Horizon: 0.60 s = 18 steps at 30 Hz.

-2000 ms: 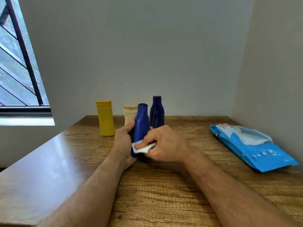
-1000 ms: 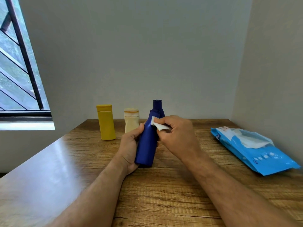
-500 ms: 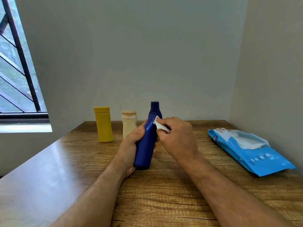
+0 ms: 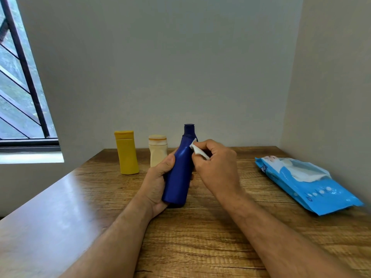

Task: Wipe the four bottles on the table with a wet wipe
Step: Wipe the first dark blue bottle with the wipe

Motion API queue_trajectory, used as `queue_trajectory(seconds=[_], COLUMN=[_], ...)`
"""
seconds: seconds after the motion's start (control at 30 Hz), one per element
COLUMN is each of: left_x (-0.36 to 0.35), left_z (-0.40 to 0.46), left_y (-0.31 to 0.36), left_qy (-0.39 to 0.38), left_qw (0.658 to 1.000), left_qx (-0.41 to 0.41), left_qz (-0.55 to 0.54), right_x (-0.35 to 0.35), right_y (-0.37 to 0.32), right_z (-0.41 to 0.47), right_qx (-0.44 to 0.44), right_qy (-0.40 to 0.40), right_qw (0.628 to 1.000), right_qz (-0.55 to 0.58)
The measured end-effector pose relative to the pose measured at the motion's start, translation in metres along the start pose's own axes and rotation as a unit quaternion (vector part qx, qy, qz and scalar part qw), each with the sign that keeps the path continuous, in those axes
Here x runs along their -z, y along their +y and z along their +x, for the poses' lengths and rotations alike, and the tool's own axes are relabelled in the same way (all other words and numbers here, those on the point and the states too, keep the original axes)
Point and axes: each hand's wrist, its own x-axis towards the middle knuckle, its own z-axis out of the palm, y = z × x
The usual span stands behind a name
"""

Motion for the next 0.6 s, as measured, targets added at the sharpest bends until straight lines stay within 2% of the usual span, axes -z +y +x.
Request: queue_trajectory(seconds=[0.07, 0.23, 0.33, 0.5, 0.6], left_x=[0.0002, 0.0003, -0.0015, -0.0018, -0.0002], left_z=[0.0006, 0.0009, 0.0000, 0.0005, 0.0013], left_y=[0.0002, 0.0008, 0.0010, 0.0038, 0.0042], left_qy=[0.003, 0.008, 0.009, -0.006, -0.004], left_qw=[1.000, 1.000, 1.000, 0.997, 0.996], left_qx=[0.006, 0.008, 0.015, 0.047, 0.043], left_qz=[-0.009, -0.017, -0.019, -0.060, -0.080], right_x=[0.0004, 0.0038, 0.0041, 0.0064, 0.0083], right_y=[0.0010, 0.0001, 0.0000, -0.0011, 0.0026], right_z=[0.0012, -0.0001, -0.0011, 0.0030, 0.0050], right_qx=[0.001, 0.101, 0.127, 0.083, 0.066], right_qy=[0.005, -0.015, -0.025, -0.012, -0.064], right_qw=[1.000, 0.994, 0.990, 0.996, 0.996], right_qz=[0.001, -0.042, -0.063, -0.026, -0.002])
